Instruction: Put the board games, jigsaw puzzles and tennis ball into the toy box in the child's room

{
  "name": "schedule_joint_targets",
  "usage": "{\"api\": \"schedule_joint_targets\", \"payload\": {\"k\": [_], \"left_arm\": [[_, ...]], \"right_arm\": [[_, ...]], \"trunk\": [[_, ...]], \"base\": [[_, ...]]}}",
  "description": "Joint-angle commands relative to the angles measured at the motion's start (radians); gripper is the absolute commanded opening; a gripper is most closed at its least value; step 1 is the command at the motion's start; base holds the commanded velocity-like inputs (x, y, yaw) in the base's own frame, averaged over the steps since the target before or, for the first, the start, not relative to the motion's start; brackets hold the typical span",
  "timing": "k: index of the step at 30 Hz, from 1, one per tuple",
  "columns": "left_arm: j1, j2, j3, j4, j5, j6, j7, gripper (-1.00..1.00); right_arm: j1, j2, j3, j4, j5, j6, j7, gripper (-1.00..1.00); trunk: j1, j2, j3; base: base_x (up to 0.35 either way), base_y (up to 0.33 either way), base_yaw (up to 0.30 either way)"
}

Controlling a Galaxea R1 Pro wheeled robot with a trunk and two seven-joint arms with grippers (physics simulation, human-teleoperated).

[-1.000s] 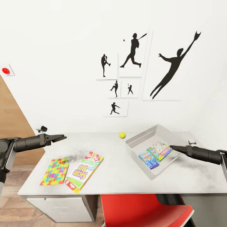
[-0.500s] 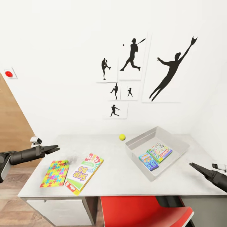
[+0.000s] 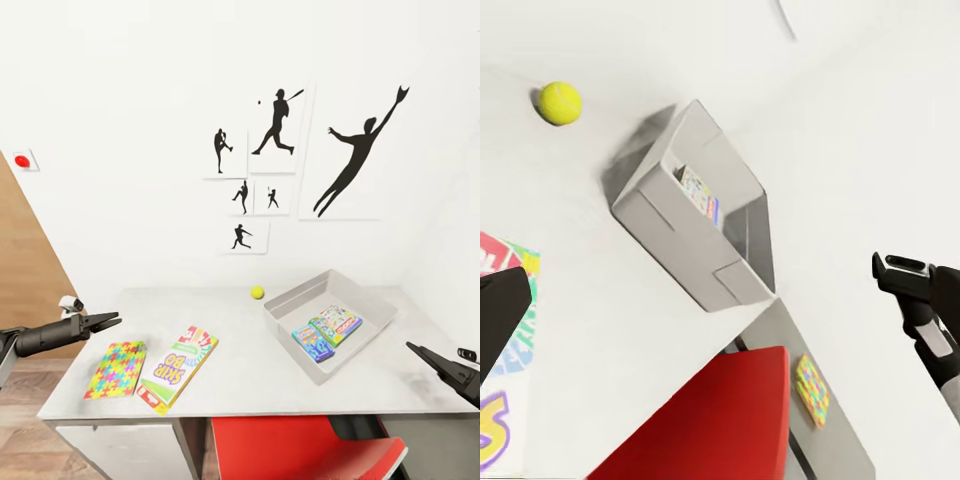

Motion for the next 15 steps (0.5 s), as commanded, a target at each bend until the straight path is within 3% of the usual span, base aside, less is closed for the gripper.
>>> {"api": "schedule_joint_targets", "payload": {"k": [1,6,10,15], "left_arm": [[-0.001,0.000,0.000,0.000,0.000,0.010,-0.004,1.00],[-0.001,-0.004,-0.001,0.000,0.000,0.010,-0.004,1.00],[-0.001,-0.006,-0.001,0.000,0.000,0.010,-0.004,1.00],[-0.001,-0.006,-0.001,-0.001,0.000,0.010,-0.004,1.00]], "right_arm": [[0.000,0.006,-0.002,-0.004,-0.002,0.010,0.004,1.00],[0.002,0.025,-0.004,-0.010,-0.002,0.002,-0.002,1.00],[0.001,0.046,-0.007,-0.010,0.000,-0.021,-0.030,1.00],[0.002,0.050,-0.024,-0.018,-0.004,-0.035,-0.048,1.00]], "trunk": [[0.000,-0.002,-0.002],[0.000,-0.002,-0.001],[0.000,-0.002,0.003],[0.000,-0.002,0.008]], "base": [[-0.085,0.000,-0.003],[-0.104,0.000,0.032],[-0.064,0.000,0.158],[-0.022,0.000,0.196]]}}
